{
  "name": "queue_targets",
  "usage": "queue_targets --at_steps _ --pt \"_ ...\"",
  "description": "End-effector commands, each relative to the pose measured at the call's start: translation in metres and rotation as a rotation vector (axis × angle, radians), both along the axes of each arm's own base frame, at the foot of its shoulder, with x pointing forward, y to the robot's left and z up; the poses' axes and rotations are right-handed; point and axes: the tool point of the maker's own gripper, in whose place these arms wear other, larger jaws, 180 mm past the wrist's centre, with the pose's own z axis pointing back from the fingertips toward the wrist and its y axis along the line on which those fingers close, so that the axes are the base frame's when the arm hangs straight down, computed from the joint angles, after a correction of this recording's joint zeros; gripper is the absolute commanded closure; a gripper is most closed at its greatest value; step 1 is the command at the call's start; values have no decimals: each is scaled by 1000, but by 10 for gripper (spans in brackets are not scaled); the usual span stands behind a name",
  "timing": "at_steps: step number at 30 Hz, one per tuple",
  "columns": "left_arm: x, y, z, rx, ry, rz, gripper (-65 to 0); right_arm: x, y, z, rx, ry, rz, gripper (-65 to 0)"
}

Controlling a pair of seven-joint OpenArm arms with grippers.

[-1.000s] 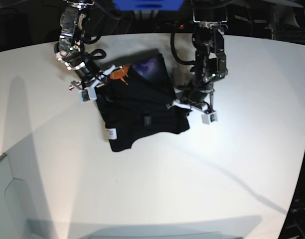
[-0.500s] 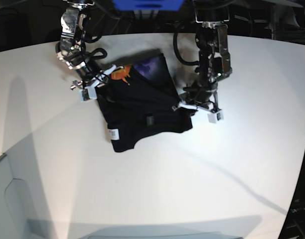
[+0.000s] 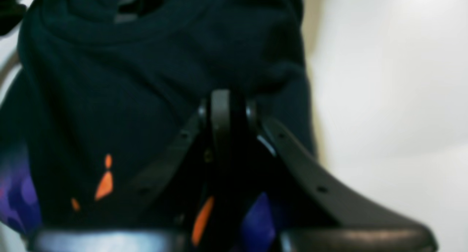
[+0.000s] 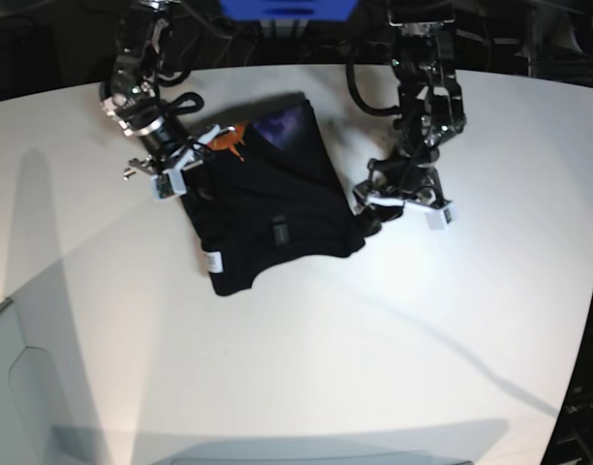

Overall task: Fold the T-shirt properly
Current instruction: 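Release the folded shirt and lift both grippers away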

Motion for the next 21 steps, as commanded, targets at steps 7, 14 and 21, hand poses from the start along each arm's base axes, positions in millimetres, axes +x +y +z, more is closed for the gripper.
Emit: queue_targets --at_steps 7,14,21 --pt "-39 56 31 122 -51 81 -327 13 -24 59 15 -177 -80 -43" --pt "-107 114 6 223 103 189 -327 9 -63 21 12 -80 -180 -42" --pt "-136 128 -1 253 167 214 -327 -11 -58 -12 42 17 -183 -41"
